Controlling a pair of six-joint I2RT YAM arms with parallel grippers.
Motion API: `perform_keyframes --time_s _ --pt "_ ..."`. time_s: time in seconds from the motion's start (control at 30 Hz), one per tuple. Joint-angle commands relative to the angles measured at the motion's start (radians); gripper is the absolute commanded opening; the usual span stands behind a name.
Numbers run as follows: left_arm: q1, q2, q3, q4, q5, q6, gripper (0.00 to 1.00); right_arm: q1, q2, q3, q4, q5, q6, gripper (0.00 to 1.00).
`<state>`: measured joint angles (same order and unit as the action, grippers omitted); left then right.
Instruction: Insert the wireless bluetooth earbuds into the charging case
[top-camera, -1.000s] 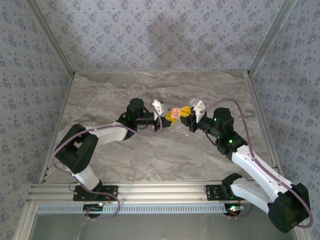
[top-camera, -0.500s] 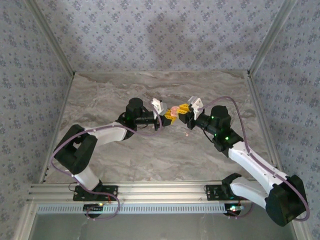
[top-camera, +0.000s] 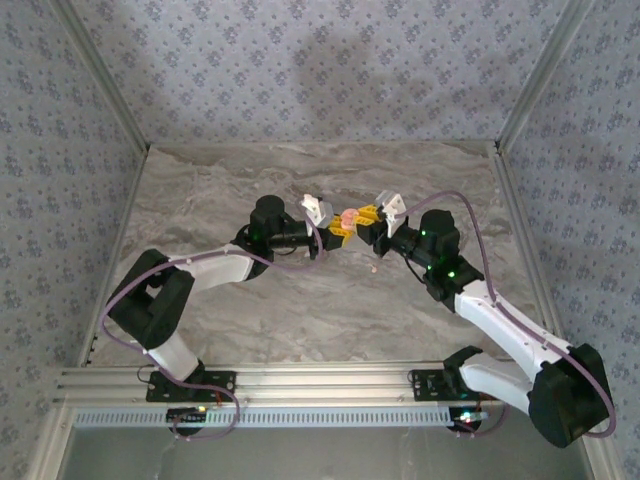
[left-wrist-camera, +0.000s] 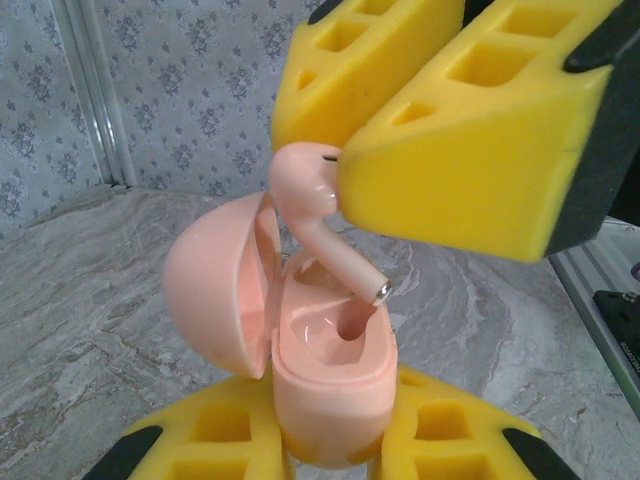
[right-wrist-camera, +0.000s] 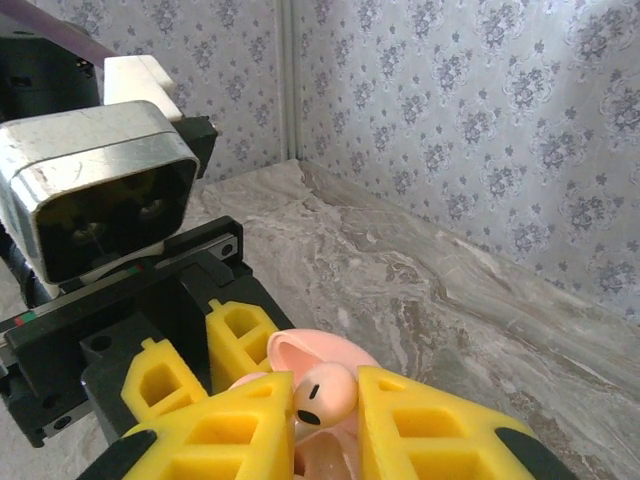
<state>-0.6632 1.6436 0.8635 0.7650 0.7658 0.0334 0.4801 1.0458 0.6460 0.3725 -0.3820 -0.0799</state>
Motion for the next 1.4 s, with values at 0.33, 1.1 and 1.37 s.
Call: perform_keyframes --time_s 0.33,1.1,1.37 --pt "0.001 -0.047 -0.011 0.041 -0.053 -0.06 0.07 0.012 -0.002 0.025 0.008 0.029 -0.023 0.21" --pt "-0.002 -0.105 -0.046 0.067 -0.052 -0.078 0.07 0.024 0.0 0.153 -0.12 -0.107 -0.454 0.22" --pt "-0.001 -0.11 -0.043 0.091 -0.054 -0.114 0.08 0.023 0.014 0.174 -0.124 -0.098 -0.498 0.22"
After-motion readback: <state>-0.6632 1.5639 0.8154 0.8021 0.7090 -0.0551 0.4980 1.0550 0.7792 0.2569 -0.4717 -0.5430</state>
